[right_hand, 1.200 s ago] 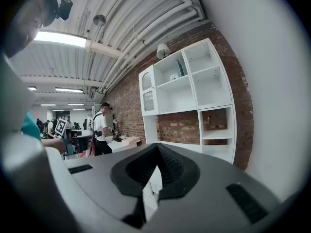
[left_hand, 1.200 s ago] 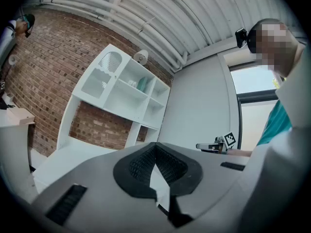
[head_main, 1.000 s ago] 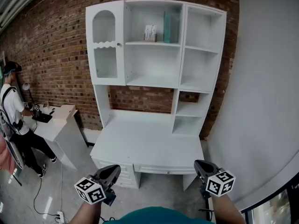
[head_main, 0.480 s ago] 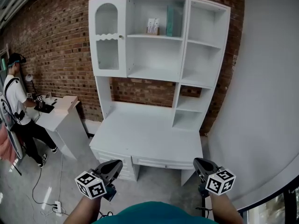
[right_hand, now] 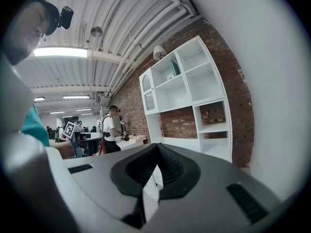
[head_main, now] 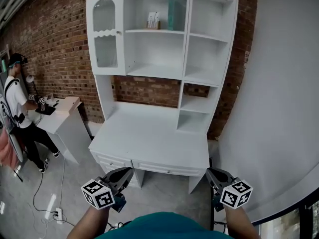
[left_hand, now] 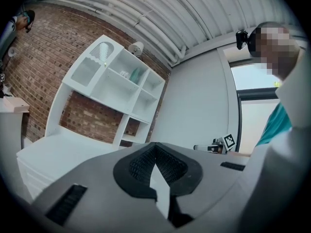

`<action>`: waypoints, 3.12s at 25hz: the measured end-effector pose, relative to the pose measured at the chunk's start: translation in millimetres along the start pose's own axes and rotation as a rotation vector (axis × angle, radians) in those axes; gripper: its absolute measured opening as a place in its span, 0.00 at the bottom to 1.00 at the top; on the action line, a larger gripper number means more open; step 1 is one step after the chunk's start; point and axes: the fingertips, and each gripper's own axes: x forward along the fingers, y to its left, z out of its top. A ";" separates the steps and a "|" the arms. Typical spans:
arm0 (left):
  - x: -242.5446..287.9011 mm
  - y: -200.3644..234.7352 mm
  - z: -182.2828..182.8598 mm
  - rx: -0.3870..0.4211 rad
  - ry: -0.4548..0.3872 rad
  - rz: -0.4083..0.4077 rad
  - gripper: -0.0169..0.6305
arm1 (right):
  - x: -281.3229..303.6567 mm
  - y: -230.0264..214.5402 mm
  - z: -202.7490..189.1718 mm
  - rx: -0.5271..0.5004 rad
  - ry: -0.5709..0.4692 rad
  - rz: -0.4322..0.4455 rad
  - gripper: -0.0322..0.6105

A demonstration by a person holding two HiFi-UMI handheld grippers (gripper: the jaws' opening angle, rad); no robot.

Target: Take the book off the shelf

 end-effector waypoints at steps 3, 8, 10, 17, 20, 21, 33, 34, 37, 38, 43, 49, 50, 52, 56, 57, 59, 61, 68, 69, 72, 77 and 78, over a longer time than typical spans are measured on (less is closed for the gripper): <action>11.1 -3.4 -4.3 0.017 0.025 0.000 0.04 | 1.0 -12.0 -5.8 0.025 -0.002 0.007 0.08; 28.5 20.0 -1.4 0.006 0.022 0.003 0.04 | 25.4 -28.3 -10.9 0.038 0.002 0.011 0.08; 39.6 38.4 -3.6 -0.006 0.024 -0.003 0.04 | 43.2 -34.4 -11.5 0.036 0.010 0.006 0.08; 96.5 143.3 7.6 -0.018 0.026 -0.077 0.04 | 135.3 -65.7 6.6 0.020 -0.011 -0.057 0.08; 127.3 199.4 29.6 -0.009 0.032 -0.122 0.04 | 193.3 -73.4 22.8 0.040 -0.033 -0.075 0.08; 138.0 217.0 38.4 -0.009 0.037 -0.138 0.04 | 213.3 -75.0 29.4 0.044 -0.035 -0.080 0.08; 233.2 350.2 116.5 0.024 0.065 -0.287 0.04 | 370.6 -92.7 90.8 0.000 -0.035 -0.121 0.08; 237.3 356.6 118.5 0.024 0.066 -0.285 0.04 | 376.4 -96.3 92.0 0.003 -0.032 -0.122 0.08; 248.1 373.5 125.2 0.022 0.061 -0.261 0.04 | 392.5 -108.9 98.3 0.008 -0.026 -0.117 0.08; 251.2 377.9 127.4 0.023 0.055 -0.254 0.04 | 397.1 -112.9 101.5 0.006 -0.026 -0.112 0.08; 264.7 382.7 141.9 0.051 0.014 -0.190 0.04 | 408.8 -135.5 124.3 -0.031 -0.042 -0.056 0.08; 284.2 354.4 170.8 0.089 -0.056 -0.079 0.04 | 398.6 -167.2 142.4 -0.090 -0.029 0.040 0.08; 288.0 346.5 177.1 0.091 -0.069 -0.067 0.04 | 395.2 -172.6 146.4 -0.098 -0.029 0.056 0.08; 297.0 331.0 187.6 0.090 -0.089 -0.045 0.04 | 388.9 -182.9 153.9 -0.112 -0.032 0.090 0.08; 315.8 305.3 210.7 0.059 -0.122 -0.044 0.30 | 378.7 -196.4 160.9 -0.124 -0.037 0.141 0.08; 319.1 300.5 219.4 0.061 -0.134 -0.040 0.33 | 376.5 -198.0 162.3 -0.127 -0.038 0.148 0.08; 324.9 290.4 240.0 0.083 -0.157 -0.032 0.36 | 373.2 -200.8 167.1 -0.134 -0.045 0.155 0.08; 331.8 279.1 265.3 0.122 -0.166 -0.027 0.38 | 371.8 -202.2 176.1 -0.138 -0.062 0.156 0.08; 368.2 228.6 369.5 0.301 -0.180 -0.046 0.38 | 371.7 -200.7 224.1 -0.148 -0.122 0.133 0.08; 374.3 221.8 384.9 0.314 -0.186 -0.051 0.38 | 372.2 -199.8 232.9 -0.152 -0.131 0.129 0.08; 393.6 201.9 428.0 0.318 -0.199 -0.068 0.38 | 371.1 -197.9 257.0 -0.175 -0.155 0.109 0.08; 428.8 177.0 487.3 0.396 -0.178 -0.031 0.39 | 365.8 -202.0 296.2 -0.201 -0.193 0.052 0.08; 436.4 173.6 496.9 0.404 -0.169 -0.025 0.40 | 364.9 -203.5 304.5 -0.210 -0.202 0.039 0.08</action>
